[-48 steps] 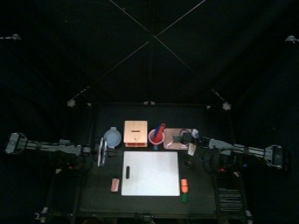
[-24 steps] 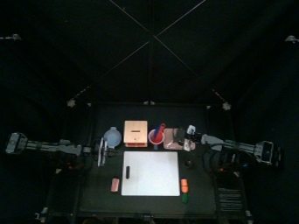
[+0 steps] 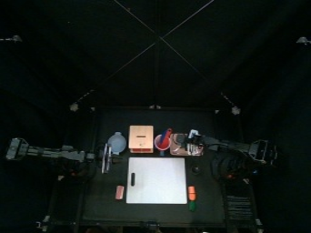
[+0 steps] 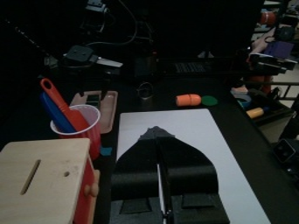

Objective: Place sushi on board then cut the sushi with the knife then place the pieces on the plate
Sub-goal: Place the sushi on the board

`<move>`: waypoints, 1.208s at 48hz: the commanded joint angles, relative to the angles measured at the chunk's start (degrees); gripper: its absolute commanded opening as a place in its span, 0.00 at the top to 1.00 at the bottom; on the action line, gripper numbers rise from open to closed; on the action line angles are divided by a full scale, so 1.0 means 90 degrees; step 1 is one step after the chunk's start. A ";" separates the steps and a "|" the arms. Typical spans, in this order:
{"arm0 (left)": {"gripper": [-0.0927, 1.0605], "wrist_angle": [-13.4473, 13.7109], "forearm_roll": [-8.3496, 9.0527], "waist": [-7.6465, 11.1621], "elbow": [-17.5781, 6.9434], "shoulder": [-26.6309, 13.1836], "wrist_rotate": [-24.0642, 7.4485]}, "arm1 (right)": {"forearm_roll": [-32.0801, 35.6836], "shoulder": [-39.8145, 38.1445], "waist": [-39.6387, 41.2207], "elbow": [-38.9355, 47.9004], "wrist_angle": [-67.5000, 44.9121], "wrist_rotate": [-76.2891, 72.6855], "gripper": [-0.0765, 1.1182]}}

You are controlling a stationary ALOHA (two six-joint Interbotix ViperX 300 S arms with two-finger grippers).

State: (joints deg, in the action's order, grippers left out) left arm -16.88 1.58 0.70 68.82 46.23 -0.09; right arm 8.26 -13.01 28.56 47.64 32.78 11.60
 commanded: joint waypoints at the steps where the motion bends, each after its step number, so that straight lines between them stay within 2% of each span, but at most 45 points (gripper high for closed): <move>1: 0.93 0.0000 -0.0029 -0.0020 -0.0088 -0.0020 0.0010 | -0.0352 -0.0039 0.0303 -0.0068 -0.0156 0.0469 0.16; 19: 0.93 0.0020 -0.0039 -0.0020 -0.0088 -0.0020 0.0020 | -0.1797 0.0273 0.0625 0.0107 -0.0479 0.2031 0.16; 35: 0.93 0.0020 -0.0068 -0.0010 -0.0088 -0.0020 0.0020 | -0.1787 0.0625 0.0664 0.0234 -0.1025 0.2070 0.17; 42: 0.93 0.0029 -0.0078 -0.0020 -0.0078 -0.0020 0.0020 | -0.1787 0.0693 0.0684 0.0303 -0.1084 0.2070 0.23; 50: 0.93 0.0029 -0.0088 -0.0010 -0.0029 -0.0020 0.0029 | -0.1855 0.0674 0.0684 0.0391 -0.1094 0.1963 0.39; 54: 0.93 0.0020 -0.0107 -0.0020 -0.0010 -0.0020 0.0029 | -0.1963 0.0547 0.0684 0.0400 -0.1055 0.1895 0.43; 58: 0.93 0.0020 -0.0127 -0.0020 -0.0020 -0.0020 0.0029 | -0.2178 0.0322 0.0674 0.0391 -0.0986 0.1855 0.43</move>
State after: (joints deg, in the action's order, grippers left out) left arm -16.44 0.62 0.62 69.43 46.23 0.18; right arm -9.84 -6.86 34.45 51.59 23.47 28.56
